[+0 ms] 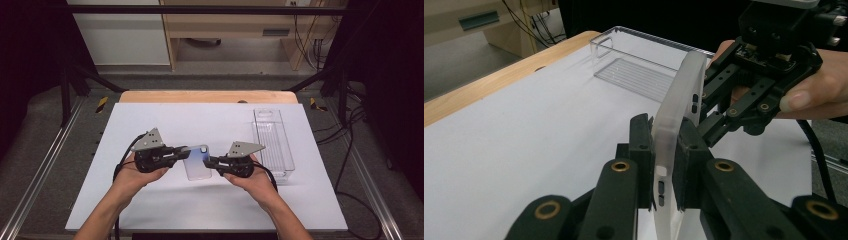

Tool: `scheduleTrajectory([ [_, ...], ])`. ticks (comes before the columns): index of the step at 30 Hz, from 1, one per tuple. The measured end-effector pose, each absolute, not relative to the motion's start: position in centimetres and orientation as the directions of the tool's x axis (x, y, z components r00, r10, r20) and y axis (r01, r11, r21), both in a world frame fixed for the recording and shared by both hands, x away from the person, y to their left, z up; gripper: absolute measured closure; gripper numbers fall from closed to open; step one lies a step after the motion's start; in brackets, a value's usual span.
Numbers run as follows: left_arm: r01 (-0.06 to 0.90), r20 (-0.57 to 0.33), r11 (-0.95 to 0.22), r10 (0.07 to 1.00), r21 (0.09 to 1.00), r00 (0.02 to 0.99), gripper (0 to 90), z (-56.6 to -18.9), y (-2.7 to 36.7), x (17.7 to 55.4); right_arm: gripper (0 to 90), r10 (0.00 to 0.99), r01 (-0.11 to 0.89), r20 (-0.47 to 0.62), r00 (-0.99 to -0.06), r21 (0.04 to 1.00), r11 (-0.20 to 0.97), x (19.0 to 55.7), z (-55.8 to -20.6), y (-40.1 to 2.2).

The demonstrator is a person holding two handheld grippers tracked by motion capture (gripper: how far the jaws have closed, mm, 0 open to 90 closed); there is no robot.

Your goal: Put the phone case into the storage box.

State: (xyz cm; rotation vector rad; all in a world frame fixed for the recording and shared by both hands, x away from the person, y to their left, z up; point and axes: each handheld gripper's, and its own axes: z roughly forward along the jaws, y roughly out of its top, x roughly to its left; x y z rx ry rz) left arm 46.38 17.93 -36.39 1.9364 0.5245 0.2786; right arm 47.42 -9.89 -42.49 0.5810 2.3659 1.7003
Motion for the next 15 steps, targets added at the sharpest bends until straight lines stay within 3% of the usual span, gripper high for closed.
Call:
scheduleTrajectory([
  [8,0.219,-0.043,-0.339,0.459,0.915,0.887,81.4,-36.24,18.32,46.14,76.1,0.394,0.225,0.114,-0.912,0.942,0.249,47.43,-42.62,-9.63],
  [10,0.218,-0.041,-0.335,0.462,0.917,0.886,81.5,-36.23,18.35,46.09,68.7,0.401,0.234,0.123,-0.908,0.942,0.241,47.5,-42.63,-9.64],
  [15,0.235,-0.05,-0.315,0.499,0.919,0.865,81.4,-36.22,18.68,46.32,40.1,0.44,0.271,0.148,-0.886,0.934,0.232,47.52,-42.42,-9.9],
])
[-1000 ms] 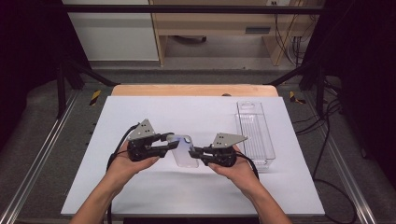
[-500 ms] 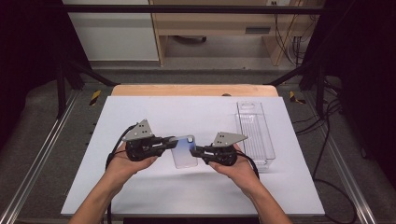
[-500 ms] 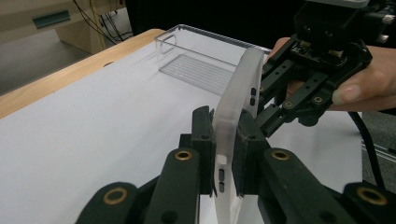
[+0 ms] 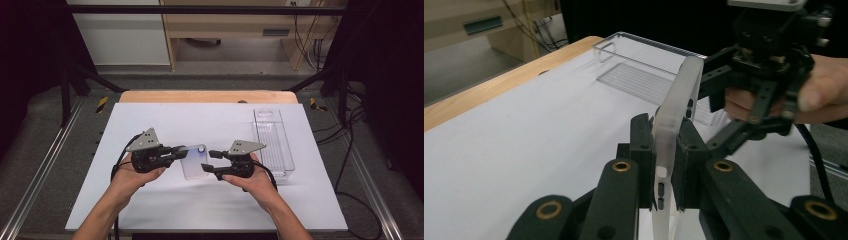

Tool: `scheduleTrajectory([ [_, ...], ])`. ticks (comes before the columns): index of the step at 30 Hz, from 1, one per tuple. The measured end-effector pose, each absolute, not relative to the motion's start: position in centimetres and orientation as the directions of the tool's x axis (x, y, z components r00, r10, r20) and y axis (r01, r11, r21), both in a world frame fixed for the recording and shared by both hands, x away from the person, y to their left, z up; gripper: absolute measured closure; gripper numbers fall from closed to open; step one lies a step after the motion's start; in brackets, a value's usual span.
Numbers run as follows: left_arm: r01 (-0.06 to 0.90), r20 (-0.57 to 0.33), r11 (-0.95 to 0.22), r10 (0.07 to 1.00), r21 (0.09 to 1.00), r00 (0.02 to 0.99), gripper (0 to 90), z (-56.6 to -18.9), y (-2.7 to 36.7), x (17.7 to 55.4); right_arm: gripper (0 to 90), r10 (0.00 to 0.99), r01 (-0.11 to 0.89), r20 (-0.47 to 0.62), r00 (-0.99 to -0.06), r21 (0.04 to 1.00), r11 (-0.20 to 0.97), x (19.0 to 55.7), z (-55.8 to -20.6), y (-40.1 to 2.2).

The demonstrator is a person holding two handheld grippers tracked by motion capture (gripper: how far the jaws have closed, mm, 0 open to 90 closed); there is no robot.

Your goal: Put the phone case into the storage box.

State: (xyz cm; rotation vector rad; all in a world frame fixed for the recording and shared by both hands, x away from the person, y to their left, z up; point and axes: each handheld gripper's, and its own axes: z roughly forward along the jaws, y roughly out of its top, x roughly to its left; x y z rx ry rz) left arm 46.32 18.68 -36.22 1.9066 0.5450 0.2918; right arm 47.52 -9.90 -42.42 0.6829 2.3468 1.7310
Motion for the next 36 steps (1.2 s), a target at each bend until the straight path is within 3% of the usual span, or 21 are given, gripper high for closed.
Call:
scheduleTrajectory([
  [8,0.271,-0.052,-0.269,0.613,0.924,0.789,81.4,-36.1,18.8,46.6,13.2,0.552,0.28,0.107,-0.827,0.929,0.24,46.5,-41.6,-9.7],
  [10,0.283,-0.057,-0.255,0.641,0.925,0.765,81.4,-36.1,18.7,46.6,11.0,0.581,0.284,0.099,-0.808,0.929,0.236,46.3,-41.5,-9.4],
  [26,0.343,-0.154,-0.109,0.739,0.933,0.656,81.4,-36.8,17.9,46.1,4.4,0.696,0.245,0.058,-0.716,0.954,0.173,44.7,-41.8,-5.8],
  [36,0.359,-0.179,-0.081,0.754,0.93,0.632,81.4,-37.2,16.7,45.2,3.5,0.736,0.221,0.05,-0.676,0.966,0.136,45.3,-42.2,-3.4],
])
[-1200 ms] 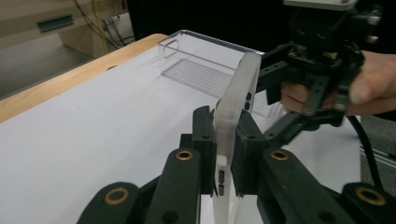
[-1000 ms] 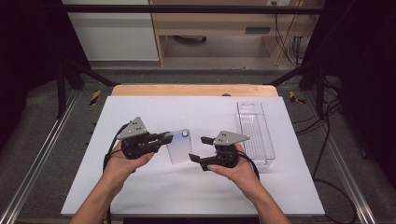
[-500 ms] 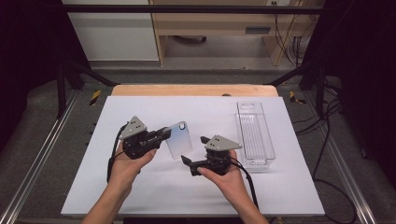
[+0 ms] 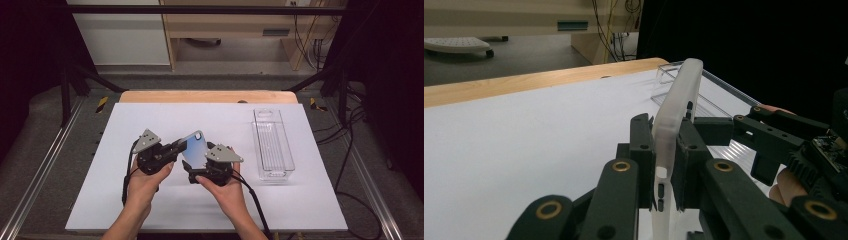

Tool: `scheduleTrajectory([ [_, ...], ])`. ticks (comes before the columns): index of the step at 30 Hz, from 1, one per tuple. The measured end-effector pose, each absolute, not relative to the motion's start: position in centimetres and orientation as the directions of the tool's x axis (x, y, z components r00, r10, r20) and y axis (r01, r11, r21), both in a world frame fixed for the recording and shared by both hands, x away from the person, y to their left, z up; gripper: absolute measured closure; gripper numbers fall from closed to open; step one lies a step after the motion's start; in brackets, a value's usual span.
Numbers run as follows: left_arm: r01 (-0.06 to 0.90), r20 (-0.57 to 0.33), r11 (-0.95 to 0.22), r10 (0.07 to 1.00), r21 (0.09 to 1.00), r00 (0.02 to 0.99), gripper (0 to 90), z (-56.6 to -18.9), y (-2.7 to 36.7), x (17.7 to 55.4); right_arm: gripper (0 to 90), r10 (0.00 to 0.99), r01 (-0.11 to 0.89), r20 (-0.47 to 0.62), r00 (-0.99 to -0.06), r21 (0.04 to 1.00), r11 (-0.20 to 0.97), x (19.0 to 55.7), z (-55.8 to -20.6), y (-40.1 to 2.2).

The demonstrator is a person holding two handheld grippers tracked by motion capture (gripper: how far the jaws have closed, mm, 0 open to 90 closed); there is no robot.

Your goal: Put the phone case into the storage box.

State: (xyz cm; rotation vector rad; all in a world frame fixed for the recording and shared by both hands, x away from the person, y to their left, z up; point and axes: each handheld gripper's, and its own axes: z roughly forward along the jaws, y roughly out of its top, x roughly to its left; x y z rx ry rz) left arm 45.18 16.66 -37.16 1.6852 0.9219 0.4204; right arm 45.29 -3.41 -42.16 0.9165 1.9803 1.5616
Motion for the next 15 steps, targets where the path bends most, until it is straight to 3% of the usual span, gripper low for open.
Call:
scheduleTrajectory([
  [7,0.36,-0.181,-0.073,0.762,0.93,0.621,81.4,-37.15,16.19,44.94,4.2,0.766,0.206,0.021,-0.642,0.967,0.146,45.69,-41.84,-2.67],
  [15,0.364,-0.187,-0.06,0.775,0.929,0.604,81.4,-37.03,16.16,44.69,11.9,0.774,0.21,0.024,-0.632,0.967,0.141,45.95,-42.0,-2.42],
])
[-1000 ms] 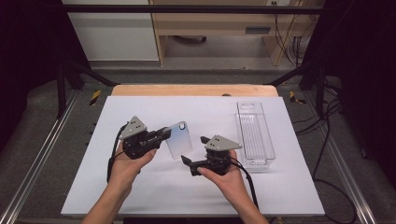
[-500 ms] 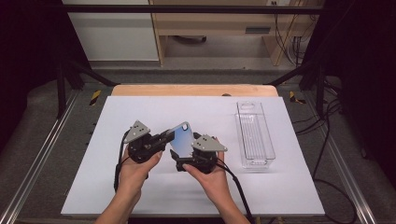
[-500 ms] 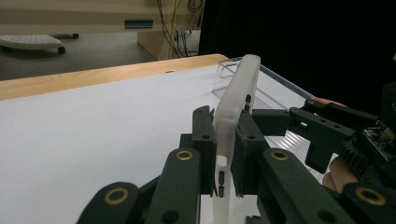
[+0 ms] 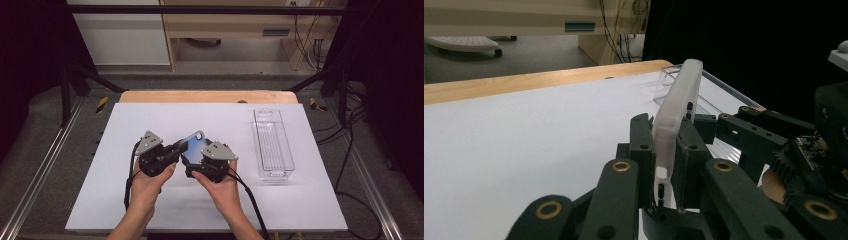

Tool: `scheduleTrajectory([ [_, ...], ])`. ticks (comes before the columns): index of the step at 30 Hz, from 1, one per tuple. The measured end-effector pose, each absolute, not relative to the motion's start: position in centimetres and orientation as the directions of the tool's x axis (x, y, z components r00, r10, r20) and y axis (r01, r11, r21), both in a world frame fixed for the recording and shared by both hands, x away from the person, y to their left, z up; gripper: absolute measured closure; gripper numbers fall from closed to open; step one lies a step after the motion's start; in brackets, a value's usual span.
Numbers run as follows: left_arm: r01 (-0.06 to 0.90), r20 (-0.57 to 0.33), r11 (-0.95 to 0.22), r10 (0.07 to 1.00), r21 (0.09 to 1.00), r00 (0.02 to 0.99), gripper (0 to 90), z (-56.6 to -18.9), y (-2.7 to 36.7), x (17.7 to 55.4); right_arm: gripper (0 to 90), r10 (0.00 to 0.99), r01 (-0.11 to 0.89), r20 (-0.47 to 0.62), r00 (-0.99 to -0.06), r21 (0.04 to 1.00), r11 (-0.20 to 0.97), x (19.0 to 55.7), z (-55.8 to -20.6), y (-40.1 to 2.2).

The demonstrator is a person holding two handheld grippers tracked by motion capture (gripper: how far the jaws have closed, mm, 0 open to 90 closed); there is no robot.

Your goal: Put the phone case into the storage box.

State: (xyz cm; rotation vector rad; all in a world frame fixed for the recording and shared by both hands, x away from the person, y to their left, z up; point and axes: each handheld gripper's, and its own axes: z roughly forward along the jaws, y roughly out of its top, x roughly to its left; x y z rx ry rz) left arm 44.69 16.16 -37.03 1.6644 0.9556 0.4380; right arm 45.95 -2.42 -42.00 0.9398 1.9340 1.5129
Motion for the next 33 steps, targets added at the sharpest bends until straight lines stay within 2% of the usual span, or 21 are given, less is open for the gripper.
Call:
scheduleTrajectory([
  [12,0.382,-0.216,-0.032,0.781,0.923,0.587,81.3,-36.7,16.4,45.3,16.2,0.788,0.205,0.006,-0.615,0.967,0.153,46.6,-41.5,-1.9],
  [18,0.4,-0.224,-0.039,0.777,0.916,0.588,81.3,-36.5,16.4,45.0,16.3,0.769,0.182,-0.036,-0.638,0.963,0.197,46.6,-41.2,-2.0],
  [21,0.399,-0.222,-0.039,0.779,0.916,0.587,81.3,-36.4,16.4,44.8,15.9,0.754,0.187,-0.023,-0.656,0.964,0.192,46.7,-41.2,-2.2],
  [28,0.403,-0.218,-0.047,0.782,0.914,0.585,81.4,-36.3,16.3,44.9,15.8,0.741,0.103,-0.117,-0.661,0.964,0.245,46.4,-40.8,-2.0],
  [33,0.405,-0.223,-0.04,0.782,0.914,0.582,81.4,-36.4,16.3,44.9,16.8,0.746,0.1,-0.126,-0.654,0.963,0.251,46.3,-40.7,-2.1],
])
